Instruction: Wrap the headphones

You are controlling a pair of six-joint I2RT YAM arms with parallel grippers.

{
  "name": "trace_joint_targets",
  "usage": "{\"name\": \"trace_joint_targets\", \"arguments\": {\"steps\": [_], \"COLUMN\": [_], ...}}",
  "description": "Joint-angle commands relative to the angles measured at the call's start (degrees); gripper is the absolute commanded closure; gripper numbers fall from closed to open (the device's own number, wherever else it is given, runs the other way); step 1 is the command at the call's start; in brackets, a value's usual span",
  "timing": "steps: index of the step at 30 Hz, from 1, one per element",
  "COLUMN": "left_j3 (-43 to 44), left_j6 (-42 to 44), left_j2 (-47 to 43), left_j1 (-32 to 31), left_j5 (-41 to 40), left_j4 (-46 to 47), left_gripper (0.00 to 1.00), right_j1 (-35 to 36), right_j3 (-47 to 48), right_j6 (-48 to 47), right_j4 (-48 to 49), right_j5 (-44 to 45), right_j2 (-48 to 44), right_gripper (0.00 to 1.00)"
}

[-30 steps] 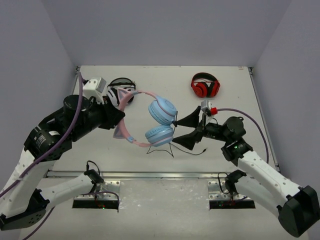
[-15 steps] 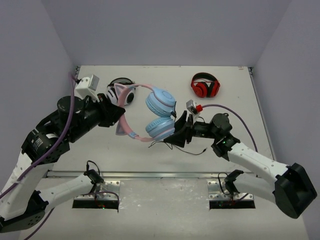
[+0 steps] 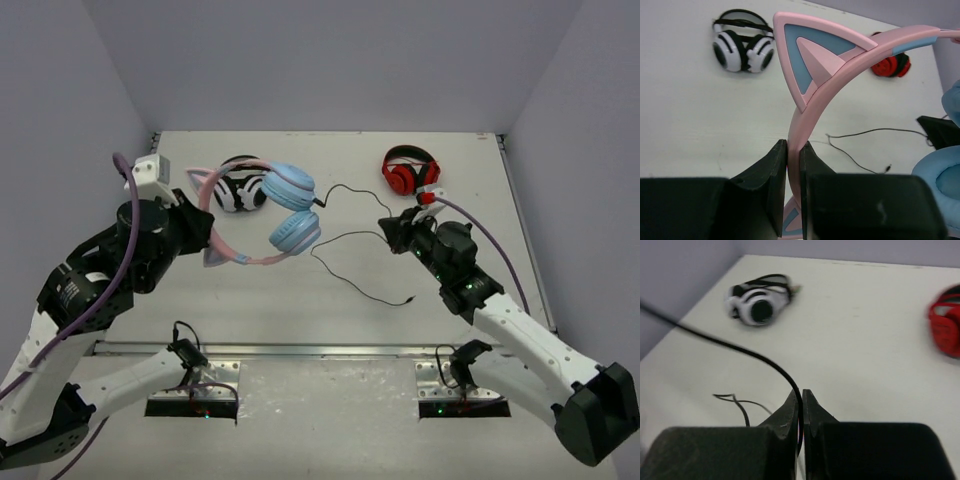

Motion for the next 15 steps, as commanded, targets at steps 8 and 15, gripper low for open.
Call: {"name": "trace_joint_targets", "arguments": {"steps": [8,15], "left_j3": [-8.5,-18.9], "left_j6": [-8.6,8.9], "left_j2": [-1.3,3.7], "left_j1": [-0.2,-0.2], "left_j5": [-26.6,-10.0], "left_j4": [-4.6,13.5], "left_gripper": [1.00,1.00], "right_j1": [-12.8,-12.9], "right_j3": [7.8,12.0], "right_j6": [-0.2,-6.3], "right_j4": [-13.4,-9.4], "right_j5": [12.7,-11.2], "right_j2": [-8.4,-12.8], "right_gripper": [0.99,0.99]}}
